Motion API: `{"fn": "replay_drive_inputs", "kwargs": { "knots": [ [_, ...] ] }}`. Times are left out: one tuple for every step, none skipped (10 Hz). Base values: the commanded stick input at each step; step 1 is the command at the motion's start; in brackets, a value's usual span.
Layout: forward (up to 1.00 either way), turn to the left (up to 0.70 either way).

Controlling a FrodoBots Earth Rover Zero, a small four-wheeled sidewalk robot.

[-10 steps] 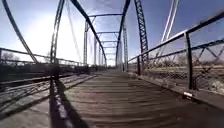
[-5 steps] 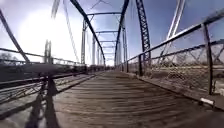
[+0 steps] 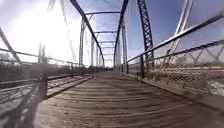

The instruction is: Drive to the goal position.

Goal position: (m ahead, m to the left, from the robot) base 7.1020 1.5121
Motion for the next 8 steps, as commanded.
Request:
{"fn": "replay_drive_inputs", "kwargs": {
  "knots": [
    [1.00, 0.00],
    [1.00, 0.00],
    [1.00, 0.00],
    [1.00, 0.00],
    [1.00, 0.00],
    [1.00, 0.00],
    [1.00, 0.00],
    [1.00, 0.00]
  ]
}}
